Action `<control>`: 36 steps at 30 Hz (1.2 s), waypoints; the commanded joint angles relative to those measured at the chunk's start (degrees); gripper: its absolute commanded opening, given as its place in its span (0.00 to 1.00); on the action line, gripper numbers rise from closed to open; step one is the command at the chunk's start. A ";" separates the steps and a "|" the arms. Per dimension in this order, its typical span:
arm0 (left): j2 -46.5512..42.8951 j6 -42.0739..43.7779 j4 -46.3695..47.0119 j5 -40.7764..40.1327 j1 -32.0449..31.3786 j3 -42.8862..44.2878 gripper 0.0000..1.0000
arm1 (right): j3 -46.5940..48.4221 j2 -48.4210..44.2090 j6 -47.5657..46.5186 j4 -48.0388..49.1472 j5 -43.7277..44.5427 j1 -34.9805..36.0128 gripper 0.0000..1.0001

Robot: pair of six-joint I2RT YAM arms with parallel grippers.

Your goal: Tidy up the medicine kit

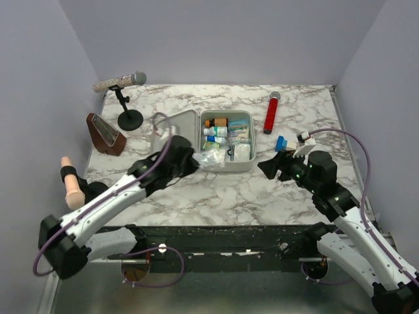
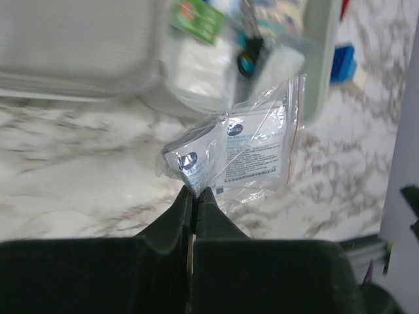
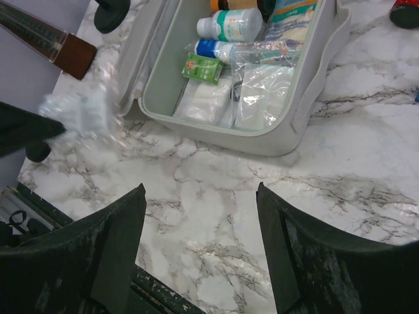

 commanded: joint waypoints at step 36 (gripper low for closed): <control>-3.63 -17.17 39.04 -1.76 8.70 -30.02 0.99 | 4.70 10.12 -1.69 3.37 2.91 -0.03 0.78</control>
